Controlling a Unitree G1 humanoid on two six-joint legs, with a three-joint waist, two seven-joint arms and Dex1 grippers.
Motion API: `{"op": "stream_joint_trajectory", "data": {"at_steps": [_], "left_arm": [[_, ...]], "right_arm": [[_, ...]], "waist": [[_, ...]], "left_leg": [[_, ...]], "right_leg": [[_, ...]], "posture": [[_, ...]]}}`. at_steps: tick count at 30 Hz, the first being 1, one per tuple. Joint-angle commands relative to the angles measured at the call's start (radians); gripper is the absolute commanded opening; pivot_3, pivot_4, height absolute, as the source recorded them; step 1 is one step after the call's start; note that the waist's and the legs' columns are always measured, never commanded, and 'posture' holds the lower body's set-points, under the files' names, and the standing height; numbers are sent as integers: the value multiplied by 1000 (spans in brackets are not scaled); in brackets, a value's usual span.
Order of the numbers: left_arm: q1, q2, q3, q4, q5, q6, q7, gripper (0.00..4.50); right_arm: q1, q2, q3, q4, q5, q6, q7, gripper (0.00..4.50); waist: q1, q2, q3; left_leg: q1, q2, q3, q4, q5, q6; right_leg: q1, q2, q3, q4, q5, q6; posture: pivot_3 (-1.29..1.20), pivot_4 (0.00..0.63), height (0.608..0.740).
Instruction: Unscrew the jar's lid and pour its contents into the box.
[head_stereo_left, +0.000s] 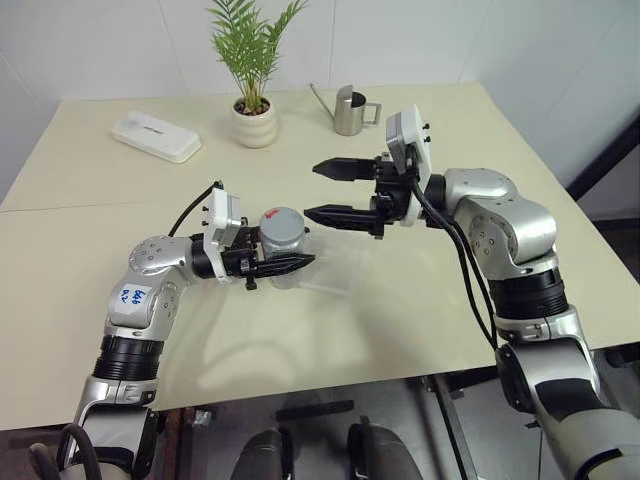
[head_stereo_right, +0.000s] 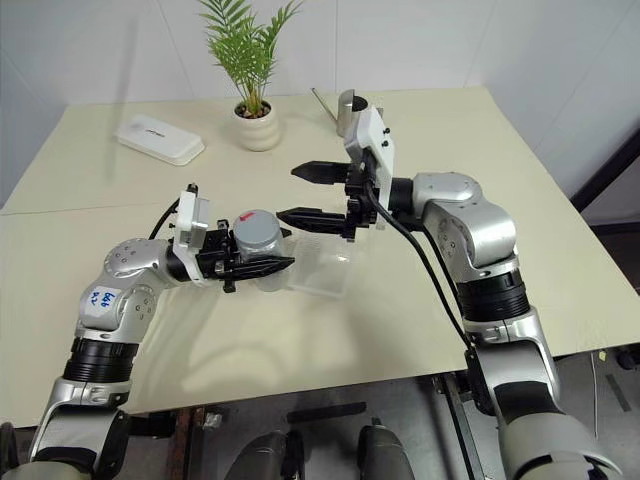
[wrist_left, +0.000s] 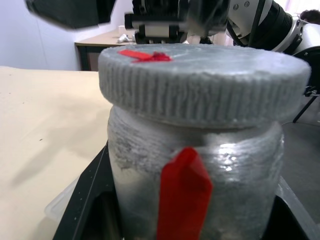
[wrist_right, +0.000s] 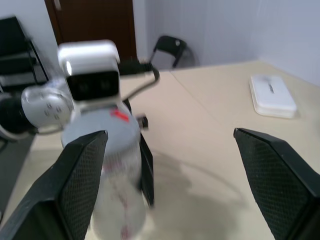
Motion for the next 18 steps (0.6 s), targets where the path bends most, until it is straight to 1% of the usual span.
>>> {"op": "stream_joint_trajectory", "data": {"at_steps": [1, 5, 10, 15, 18], "left_arm": [[-9, 8, 19, -36, -19, -11, -7, 2010], [-15, 3, 17, -32, -17, -11, -8, 2010], [-21, -1, 13, -31, -17, -10, -8, 2010], [-24, -6, 11, -32, -17, -9, -6, 2010], [-24, -7, 10, -34, -17, -9, -5, 2010]], "right_arm": [[-31, 28, -46, -93, 104, 71, -4, 4233], [-27, 44, -2, -154, 112, 120, -17, 4233], [-24, 66, 84, -183, 35, 119, -66, 4233], [-31, 82, 120, -159, -23, 85, -88, 4233], [-35, 95, 112, -146, -28, 82, -95, 4233]], "waist": [[0, 0, 0], [0, 0, 0], [0, 0, 0], [0, 0, 0], [0, 0, 0]], "left_leg": [[0, 0, 0, 0, 0, 0], [0, 0, 0, 0, 0, 0], [0, 0, 0, 0, 0, 0], [0, 0, 0, 0, 0, 0], [0, 0, 0, 0, 0, 0]], "right_leg": [[0, 0, 0, 0, 0, 0], [0, 0, 0, 0, 0, 0], [0, 0, 0, 0, 0, 0], [0, 0, 0, 0, 0, 0], [-1, 0, 0, 0, 0, 0]], "posture": [[0, 150, 740], [0, 150, 740], [0, 150, 740], [0, 150, 740], [0, 150, 740]]}}
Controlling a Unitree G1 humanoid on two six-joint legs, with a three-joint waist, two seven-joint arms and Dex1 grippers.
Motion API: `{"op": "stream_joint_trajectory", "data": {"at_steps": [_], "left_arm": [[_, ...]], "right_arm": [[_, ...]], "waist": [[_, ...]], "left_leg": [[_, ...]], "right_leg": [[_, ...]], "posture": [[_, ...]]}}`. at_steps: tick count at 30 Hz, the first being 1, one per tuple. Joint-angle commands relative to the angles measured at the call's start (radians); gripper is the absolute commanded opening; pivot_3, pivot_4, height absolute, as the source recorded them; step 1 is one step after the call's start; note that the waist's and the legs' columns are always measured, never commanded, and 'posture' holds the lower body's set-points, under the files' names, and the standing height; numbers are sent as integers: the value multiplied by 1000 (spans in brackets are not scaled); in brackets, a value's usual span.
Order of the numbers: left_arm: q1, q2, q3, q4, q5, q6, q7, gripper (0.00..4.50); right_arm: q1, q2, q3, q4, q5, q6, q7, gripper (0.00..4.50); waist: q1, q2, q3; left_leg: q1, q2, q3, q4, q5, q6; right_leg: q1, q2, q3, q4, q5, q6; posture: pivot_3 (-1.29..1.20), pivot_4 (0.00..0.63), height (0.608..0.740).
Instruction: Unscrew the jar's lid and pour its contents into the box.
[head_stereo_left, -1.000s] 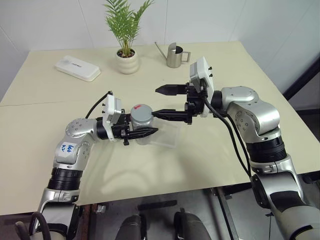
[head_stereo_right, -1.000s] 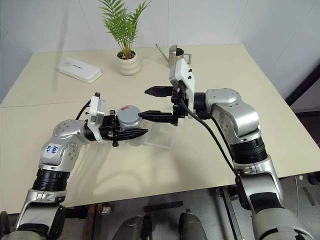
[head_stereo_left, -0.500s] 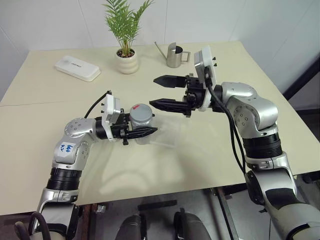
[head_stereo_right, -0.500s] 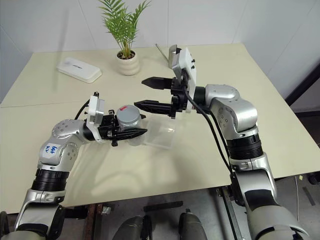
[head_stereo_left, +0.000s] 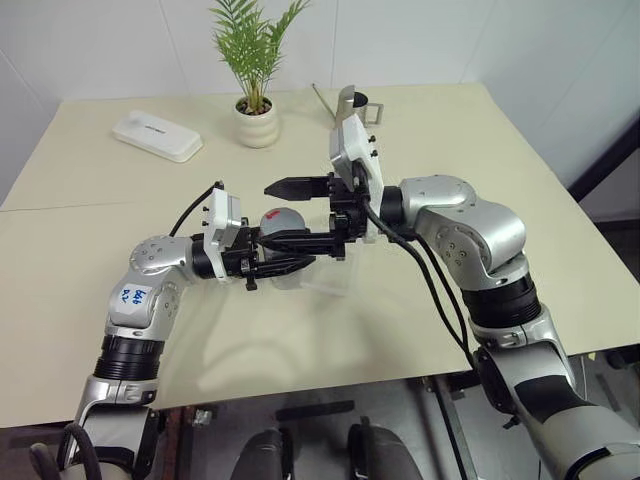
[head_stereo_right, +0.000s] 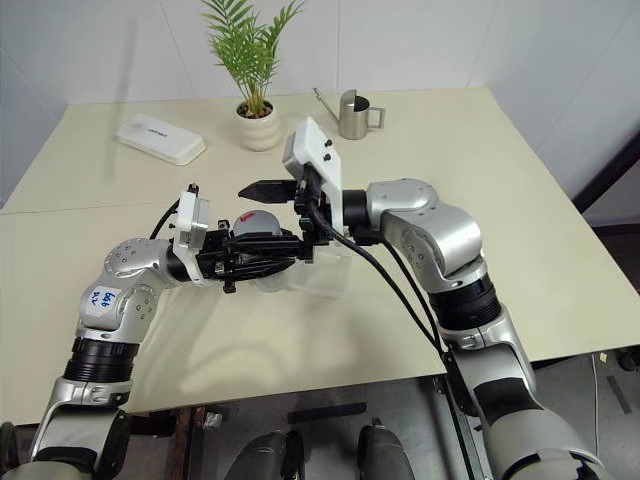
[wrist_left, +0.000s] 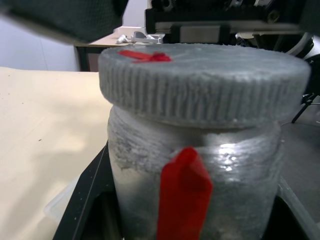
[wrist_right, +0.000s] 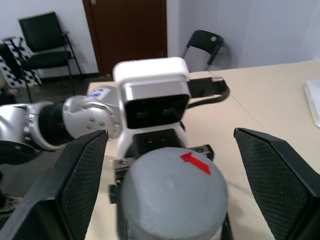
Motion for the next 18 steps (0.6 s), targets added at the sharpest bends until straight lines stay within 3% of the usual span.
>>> {"op": "stream_joint_trajectory", "data": {"at_steps": [1, 18], "left_arm": [[-22, -4, 11, -34, -17, -9, 1, 2010], [-21, -2, 15, -28, -18, -18, 1, 2010]], "right_arm": [[-30, 16, -19, -2, -5, -26, -7, 4233], [-22, -49, -60, 94, -19, -89, 68, 4233]], "waist": [[0, 0, 0], [0, 0, 0]], "left_leg": [[0, 0, 0, 0, 0, 0], [0, 0, 0, 0, 0, 0]], "right_leg": [[0, 0, 0, 0, 0, 0], [0, 0, 0, 0, 0, 0]], "posture": [[0, 150, 740], [0, 150, 740]]}}
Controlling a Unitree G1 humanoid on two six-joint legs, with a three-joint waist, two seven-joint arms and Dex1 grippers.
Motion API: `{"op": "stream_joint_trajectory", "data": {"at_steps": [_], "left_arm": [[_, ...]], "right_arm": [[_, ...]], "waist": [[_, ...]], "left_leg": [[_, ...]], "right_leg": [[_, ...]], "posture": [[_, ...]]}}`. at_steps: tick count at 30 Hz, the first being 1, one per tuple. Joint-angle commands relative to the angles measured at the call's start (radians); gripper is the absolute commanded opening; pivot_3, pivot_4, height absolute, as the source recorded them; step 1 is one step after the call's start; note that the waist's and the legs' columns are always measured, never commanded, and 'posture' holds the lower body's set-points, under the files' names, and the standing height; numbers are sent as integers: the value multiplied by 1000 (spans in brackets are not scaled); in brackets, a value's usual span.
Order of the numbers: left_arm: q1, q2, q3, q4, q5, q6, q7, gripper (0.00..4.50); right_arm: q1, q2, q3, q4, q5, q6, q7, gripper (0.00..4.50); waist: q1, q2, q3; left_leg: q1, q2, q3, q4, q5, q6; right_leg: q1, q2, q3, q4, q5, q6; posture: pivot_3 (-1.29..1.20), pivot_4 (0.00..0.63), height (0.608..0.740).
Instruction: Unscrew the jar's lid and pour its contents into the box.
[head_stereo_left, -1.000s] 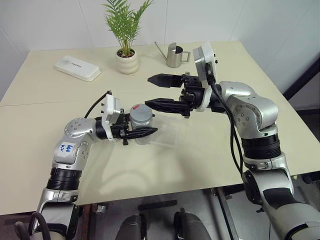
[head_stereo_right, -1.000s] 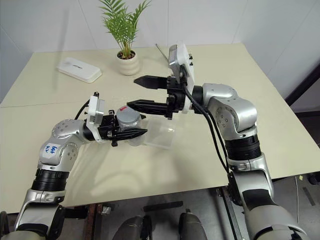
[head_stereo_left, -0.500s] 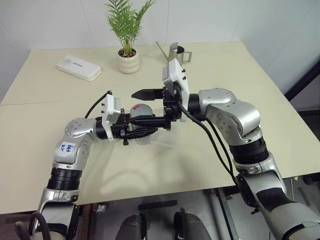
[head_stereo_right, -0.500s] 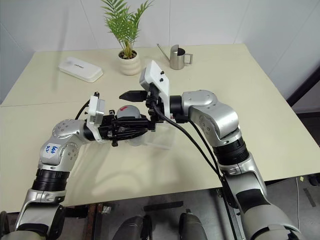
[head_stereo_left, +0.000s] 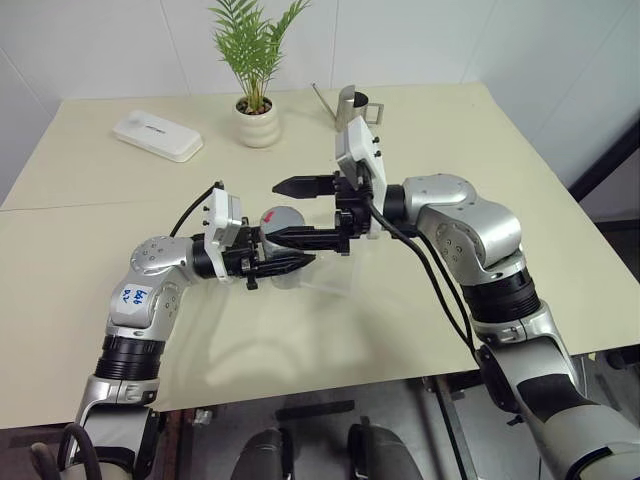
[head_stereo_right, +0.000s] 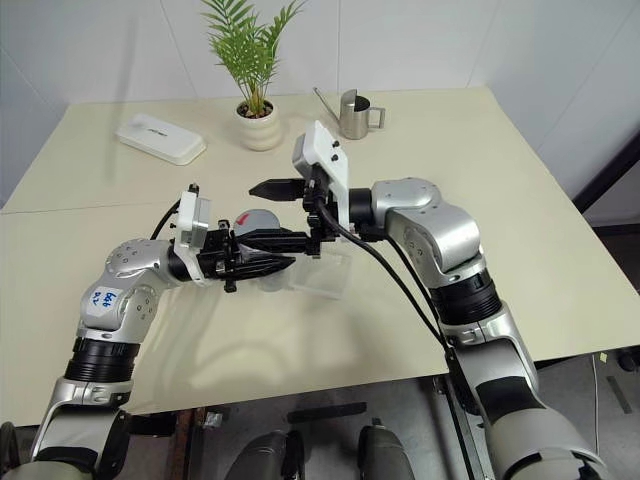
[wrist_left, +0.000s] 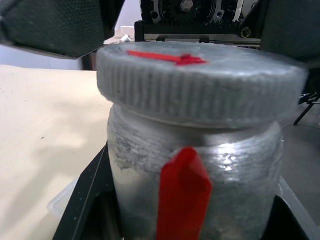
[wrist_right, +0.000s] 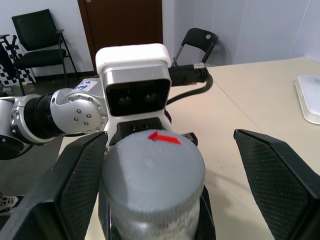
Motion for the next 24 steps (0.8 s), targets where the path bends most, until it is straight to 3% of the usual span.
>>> {"op": "stream_joint_trajectory", "data": {"at_steps": [1, 10, 22, 24], "left_arm": [[-21, 1, 14, -35, -18, -18, -12, 2010], [-20, 3, 17, -33, -17, -20, -18, 2010], [-13, 2, 18, -43, -19, -14, -14, 2010], [-13, 2, 18, -43, -19, -14, -14, 2010]], "right_arm": [[-12, -21, -50, -6, 8, -16, 8, 4233], [4, -1, -36, -67, 55, 26, 38, 4233], [14, 17, 15, -49, -2, 32, 3, 4233], [16, 26, 7, -45, -7, 19, -11, 3861]], "waist": [[0, 0, 0], [0, 0, 0], [0, 0, 0], [0, 0, 0]], "left_leg": [[0, 0, 0, 0, 0, 0], [0, 0, 0, 0, 0, 0], [0, 0, 0, 0, 0, 0], [0, 0, 0, 0, 0, 0]], "right_leg": [[0, 0, 0, 0, 0, 0], [0, 0, 0, 0, 0, 0], [0, 0, 0, 0, 0, 0], [0, 0, 0, 0, 0, 0]], "posture": [[0, 150, 740], [0, 150, 740], [0, 150, 740], [0, 150, 740]]}}
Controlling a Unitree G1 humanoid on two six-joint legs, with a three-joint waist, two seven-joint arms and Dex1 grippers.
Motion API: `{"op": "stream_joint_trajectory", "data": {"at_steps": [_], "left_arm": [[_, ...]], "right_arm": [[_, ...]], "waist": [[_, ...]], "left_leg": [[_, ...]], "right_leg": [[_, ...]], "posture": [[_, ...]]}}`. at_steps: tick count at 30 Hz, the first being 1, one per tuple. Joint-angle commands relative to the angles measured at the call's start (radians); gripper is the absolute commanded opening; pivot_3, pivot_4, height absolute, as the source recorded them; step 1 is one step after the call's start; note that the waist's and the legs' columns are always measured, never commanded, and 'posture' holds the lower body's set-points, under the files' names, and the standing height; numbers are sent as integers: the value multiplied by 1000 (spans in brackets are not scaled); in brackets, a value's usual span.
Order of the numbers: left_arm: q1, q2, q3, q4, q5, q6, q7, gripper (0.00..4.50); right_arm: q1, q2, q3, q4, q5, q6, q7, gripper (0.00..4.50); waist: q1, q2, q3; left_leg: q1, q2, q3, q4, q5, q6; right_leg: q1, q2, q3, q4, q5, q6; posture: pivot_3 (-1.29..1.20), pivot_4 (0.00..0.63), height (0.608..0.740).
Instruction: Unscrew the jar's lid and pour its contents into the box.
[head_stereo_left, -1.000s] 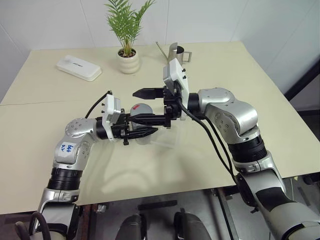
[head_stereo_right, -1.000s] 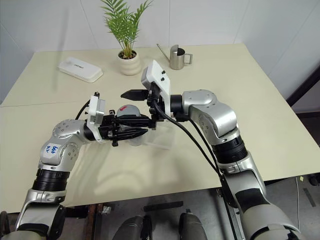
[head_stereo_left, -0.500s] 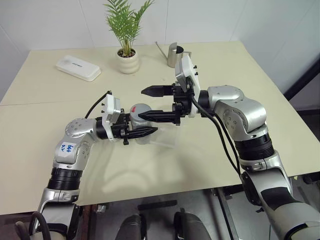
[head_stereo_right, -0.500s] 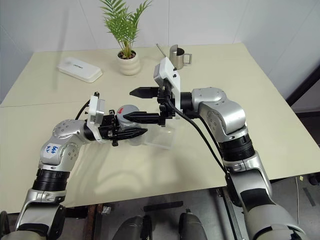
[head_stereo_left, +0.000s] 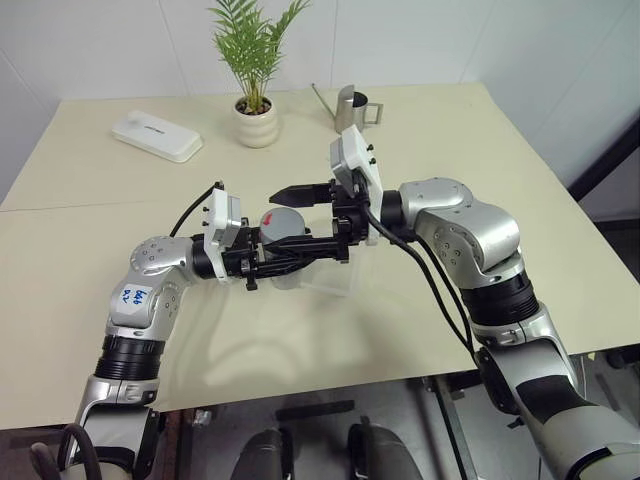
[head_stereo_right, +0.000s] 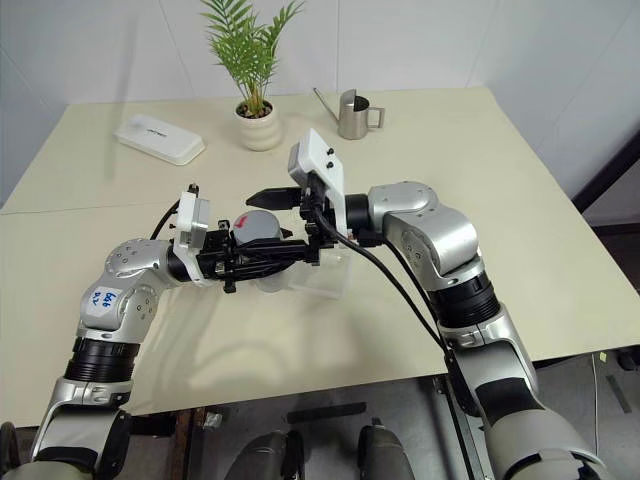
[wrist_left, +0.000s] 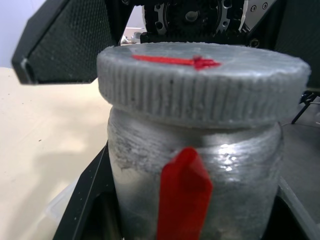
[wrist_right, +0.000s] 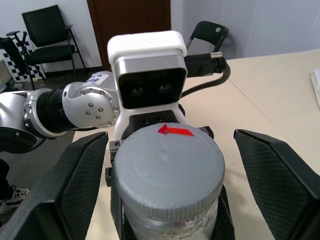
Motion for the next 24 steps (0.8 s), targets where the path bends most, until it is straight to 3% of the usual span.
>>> {"op": "stream_joint_trajectory", "data": {"at_steps": [1, 4, 5, 15, 20, 24], "left_arm": [[-13, 2, 17, -41, -19, -9, 0, 2010], [-12, 4, 18, -42, -20, -9, -1, 2010], [-12, 4, 17, -42, -20, -9, -2, 2010], [-1, 13, 17, -41, -18, -10, -8, 2010], [6, 16, 18, -51, -22, -5, -3, 2010], [11, 21, 37, -55, -32, 7, 12, 2010]], "right_arm": [[4, 18, -20, -9, -3, -21, -19, 3648], [5, 31, -35, -12, 6, -25, -25, 2668], [5, 36, -43, -14, 14, -24, -27, 2550], [0, 83, -270, -51, 260, 117, -126, 2550], [62, 1, -276, -60, 174, 45, -155, 2550], [213, -139, -270, 2, 0, -172, -124, 2550]], "waist": [[-1, 0, 0], [-1, 0, 0], [-1, 0, 0], [0, 0, 0], [0, 0, 0], [7, 0, 0]], "left_leg": [[0, 0, 0, 0, 0, 0], [0, 0, 0, 0, 0, 0], [0, 0, 0, 0, 0, 0], [0, 0, -1, 0, 0, 0], [0, 0, 0, 0, 0, 0], [0, -2, 0, 0, -1, 2]], "right_leg": [[0, 0, 0, 0, 0, 0], [0, 0, 0, 0, 0, 0], [0, 0, 0, 0, 0, 0], [0, 0, 0, 0, 0, 0], [0, 0, 0, 0, 0, 0], [0, 0, 0, 0, 0, 0]], "posture": [[0, 150, 740], [0, 150, 740], [0, 150, 740], [0, 150, 740], [0, 150, 740], [0, 150, 740]]}}
